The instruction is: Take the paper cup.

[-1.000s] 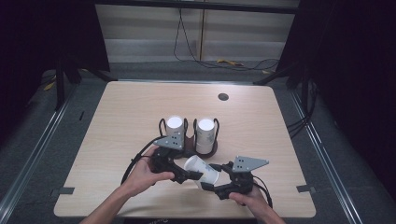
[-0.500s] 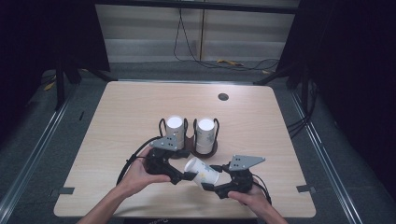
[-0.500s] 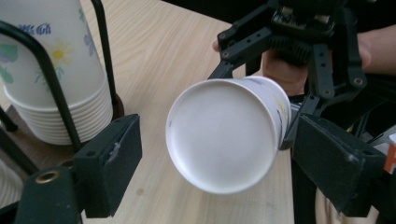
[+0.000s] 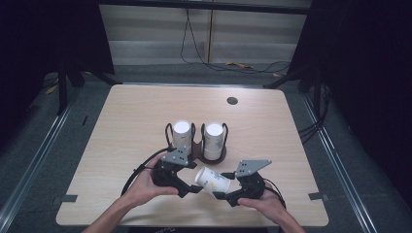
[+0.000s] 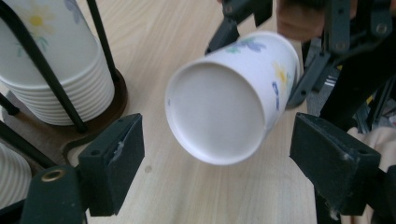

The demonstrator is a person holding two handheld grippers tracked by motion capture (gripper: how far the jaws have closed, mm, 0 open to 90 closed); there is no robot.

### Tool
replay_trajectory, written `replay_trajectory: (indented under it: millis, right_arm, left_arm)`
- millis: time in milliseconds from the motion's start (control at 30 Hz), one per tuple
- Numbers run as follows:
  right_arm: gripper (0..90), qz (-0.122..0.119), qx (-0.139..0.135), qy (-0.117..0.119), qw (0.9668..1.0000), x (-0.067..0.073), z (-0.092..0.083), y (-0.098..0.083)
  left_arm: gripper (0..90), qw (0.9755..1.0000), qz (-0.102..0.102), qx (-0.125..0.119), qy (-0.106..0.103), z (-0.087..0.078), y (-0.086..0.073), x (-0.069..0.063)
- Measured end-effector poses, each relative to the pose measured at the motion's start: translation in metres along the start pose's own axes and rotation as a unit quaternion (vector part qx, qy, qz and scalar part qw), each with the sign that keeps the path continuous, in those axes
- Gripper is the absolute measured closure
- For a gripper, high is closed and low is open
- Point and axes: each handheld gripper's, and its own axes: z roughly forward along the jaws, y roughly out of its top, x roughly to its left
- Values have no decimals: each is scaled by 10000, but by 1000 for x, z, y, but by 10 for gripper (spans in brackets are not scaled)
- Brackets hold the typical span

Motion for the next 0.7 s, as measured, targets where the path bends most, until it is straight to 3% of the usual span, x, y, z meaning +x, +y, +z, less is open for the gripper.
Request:
replay_trajectory:
  millis: [100,167,367,700]
  right_arm:
    - [301,-135,171,-77,9997,0,-4,6]
    - [304,-210,285,-91,9993,0,-8,10]
    - [306,-277,479,2,9985,-3,-4,11]
    - [308,-424,686,60,9967,-3,2,21]
  left_arm:
    - [174,9999,-5,46,89,-2,-1,-1]
    - [161,10000,-24,50,-26,-2,-4,-2]
    - [160,9999,-40,127,-8,0,-7,1]
    - [162,9990,153,409,-97,8,1,1]
